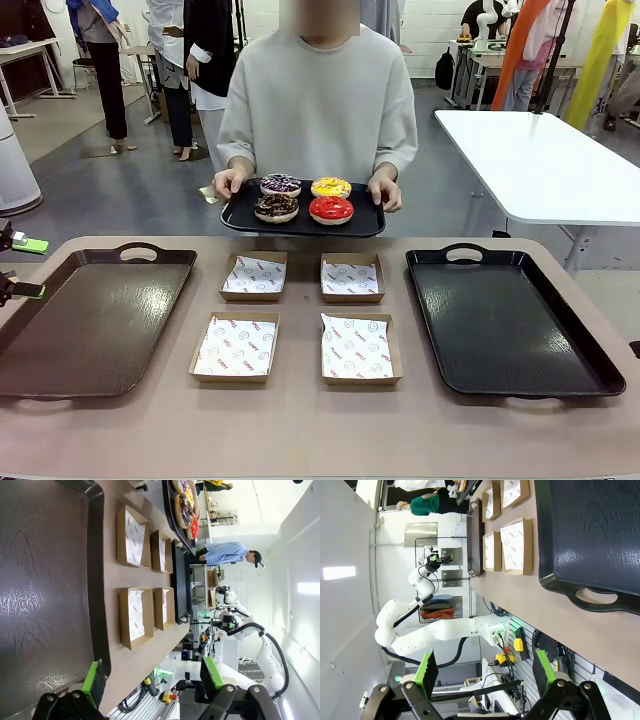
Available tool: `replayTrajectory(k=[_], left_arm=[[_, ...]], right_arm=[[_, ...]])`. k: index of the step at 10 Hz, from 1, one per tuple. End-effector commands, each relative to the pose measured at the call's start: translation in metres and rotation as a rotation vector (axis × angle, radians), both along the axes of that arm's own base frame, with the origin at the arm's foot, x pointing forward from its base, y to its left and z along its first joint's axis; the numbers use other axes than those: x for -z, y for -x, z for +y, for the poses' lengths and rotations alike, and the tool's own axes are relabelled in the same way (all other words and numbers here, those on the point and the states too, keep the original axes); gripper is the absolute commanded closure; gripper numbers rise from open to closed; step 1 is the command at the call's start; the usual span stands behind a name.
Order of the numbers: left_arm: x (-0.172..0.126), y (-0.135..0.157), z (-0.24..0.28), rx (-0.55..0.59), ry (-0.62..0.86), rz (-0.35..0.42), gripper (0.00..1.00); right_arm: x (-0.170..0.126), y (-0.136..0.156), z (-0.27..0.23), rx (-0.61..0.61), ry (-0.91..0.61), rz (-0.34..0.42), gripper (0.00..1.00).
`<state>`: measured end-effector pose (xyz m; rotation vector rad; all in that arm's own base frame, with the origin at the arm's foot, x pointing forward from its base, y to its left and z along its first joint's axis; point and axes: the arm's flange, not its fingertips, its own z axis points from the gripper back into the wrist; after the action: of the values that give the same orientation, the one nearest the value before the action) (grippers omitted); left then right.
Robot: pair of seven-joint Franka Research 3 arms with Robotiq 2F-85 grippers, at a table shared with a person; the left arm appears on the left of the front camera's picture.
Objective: Individually package the donuts and arrange them on the tray.
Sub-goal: Pick up one Paper togo box.
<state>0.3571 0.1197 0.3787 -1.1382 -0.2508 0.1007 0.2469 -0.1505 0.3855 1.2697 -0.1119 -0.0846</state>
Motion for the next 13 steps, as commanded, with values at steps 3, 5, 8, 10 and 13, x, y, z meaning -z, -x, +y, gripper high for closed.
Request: replayTrajectory(k=[3,5,8,10,13], left_arm=[[-0.001,0.001,0.001,-0.009,0.024,-0.004,0.00],[-0.001,0.001,0.001,-0.009,0.024,-0.004,0.00],[-0.001,0.001,0.001,-0.009,0.024,-0.004,0.00],[-0.001,0.001,0.001,-0.009,0.024,-0.004,0.00],[-0.034,-0.038,-0.024,-0.005,-0.134,-0.019,0.00]], right_arm=[[-0.001,0.000,0.001,-0.005,-0.009,-0.001,0.00],[-0.001,0.000,0.001,-0.005,-0.009,-0.001,0.00],[-0.001,0.000,0.001,-0.005,-0.009,-0.001,0.00],[-0.001,0.000,0.001,-0.005,-0.009,-0.001,0.00],[-0.001,0.000,0.001,-0.005,-0.009,-0.001,0.00]])
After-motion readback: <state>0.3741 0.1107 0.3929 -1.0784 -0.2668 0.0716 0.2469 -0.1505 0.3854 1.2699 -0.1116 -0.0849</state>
